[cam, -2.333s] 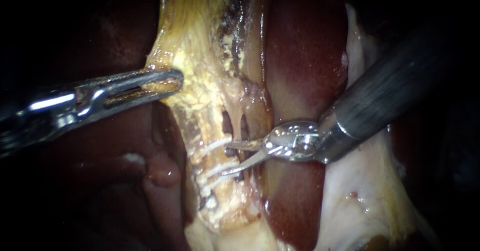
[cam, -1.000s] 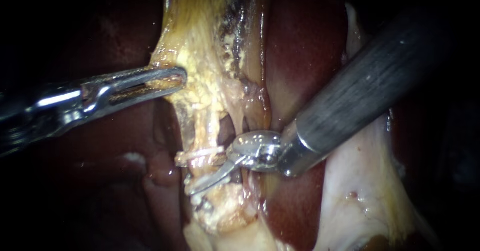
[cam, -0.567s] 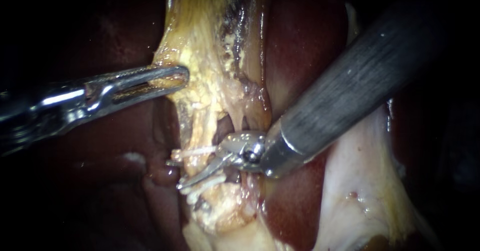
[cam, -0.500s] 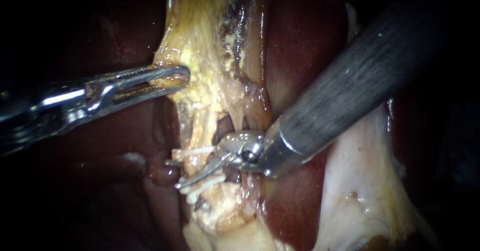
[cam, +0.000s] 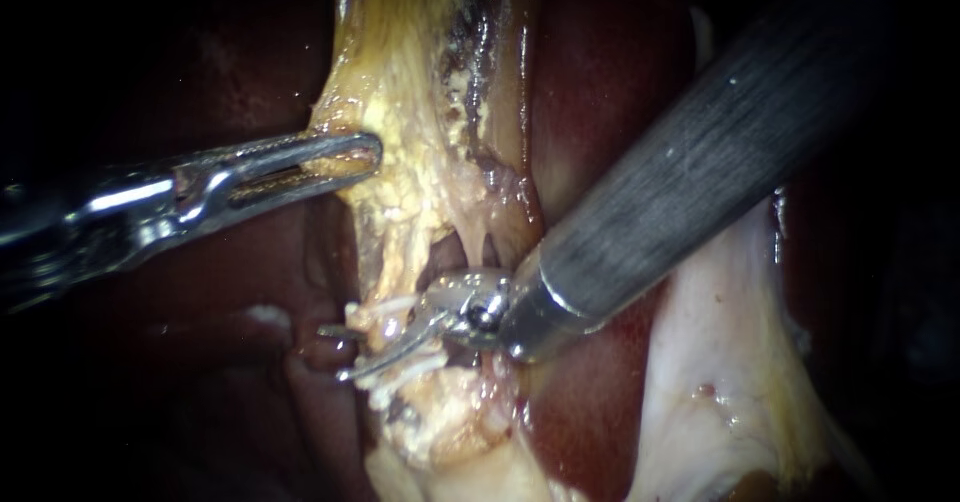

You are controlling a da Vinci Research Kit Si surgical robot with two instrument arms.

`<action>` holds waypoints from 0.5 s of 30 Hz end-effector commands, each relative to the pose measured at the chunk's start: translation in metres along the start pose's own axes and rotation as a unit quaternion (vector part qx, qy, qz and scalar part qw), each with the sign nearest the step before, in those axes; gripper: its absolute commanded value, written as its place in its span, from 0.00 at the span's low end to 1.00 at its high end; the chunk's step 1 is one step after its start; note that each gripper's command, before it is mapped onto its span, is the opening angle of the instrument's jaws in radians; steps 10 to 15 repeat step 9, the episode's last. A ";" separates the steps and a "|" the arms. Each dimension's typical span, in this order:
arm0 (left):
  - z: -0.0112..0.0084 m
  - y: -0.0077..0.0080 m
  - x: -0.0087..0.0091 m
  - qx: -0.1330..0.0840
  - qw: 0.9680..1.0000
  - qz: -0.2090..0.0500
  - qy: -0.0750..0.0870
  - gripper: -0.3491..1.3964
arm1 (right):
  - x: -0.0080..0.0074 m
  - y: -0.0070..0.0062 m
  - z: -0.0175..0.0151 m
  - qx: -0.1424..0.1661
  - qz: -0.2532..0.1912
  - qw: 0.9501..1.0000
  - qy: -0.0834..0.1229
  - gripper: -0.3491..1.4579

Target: Go to the cutting position left tube

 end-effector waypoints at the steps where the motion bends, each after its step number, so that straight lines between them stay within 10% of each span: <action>1: 0.0000 0.0000 0.0000 0.000 1.000 0.000 0.000 0.00 | 0.0000 0.0000 0.0000 0.000 0.000 1.000 0.000 0.76; 15: -0.0001 -0.0001 -0.0001 0.000 1.000 0.000 0.000 0.00 | 0.0001 -0.0001 -0.0001 0.001 0.000 1.000 0.000 0.76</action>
